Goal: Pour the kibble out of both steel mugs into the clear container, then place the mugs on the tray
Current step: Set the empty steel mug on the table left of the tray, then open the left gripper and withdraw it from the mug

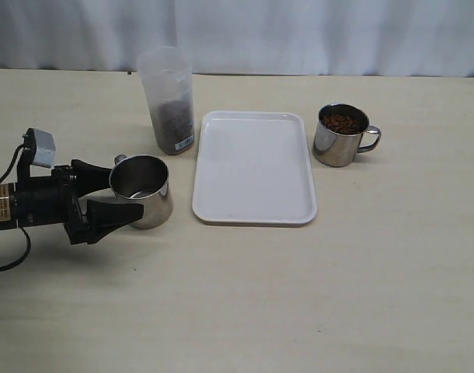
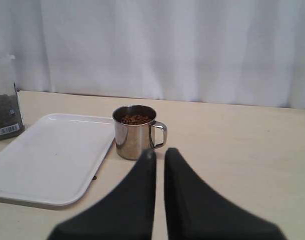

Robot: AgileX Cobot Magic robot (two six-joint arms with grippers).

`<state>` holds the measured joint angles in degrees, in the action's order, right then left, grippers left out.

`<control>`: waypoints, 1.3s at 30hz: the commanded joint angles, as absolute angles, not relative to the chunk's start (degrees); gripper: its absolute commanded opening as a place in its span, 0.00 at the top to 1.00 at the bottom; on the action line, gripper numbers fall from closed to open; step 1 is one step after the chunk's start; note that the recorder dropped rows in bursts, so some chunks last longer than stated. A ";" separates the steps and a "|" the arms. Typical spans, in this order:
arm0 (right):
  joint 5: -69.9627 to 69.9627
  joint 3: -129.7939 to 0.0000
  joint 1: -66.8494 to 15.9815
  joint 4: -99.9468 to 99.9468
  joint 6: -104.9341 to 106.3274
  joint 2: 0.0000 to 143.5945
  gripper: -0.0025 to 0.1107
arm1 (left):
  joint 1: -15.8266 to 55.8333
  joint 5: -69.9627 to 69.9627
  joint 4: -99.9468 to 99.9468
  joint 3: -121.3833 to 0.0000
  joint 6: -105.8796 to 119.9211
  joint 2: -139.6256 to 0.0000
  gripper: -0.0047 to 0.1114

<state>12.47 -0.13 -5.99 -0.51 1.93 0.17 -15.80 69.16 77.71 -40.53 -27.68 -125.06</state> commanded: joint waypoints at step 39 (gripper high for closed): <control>12.10 0.00 -6.15 -0.86 2.17 0.00 0.94 | -30.36 69.96 61.38 -22.16 -54.68 -81.88 0.96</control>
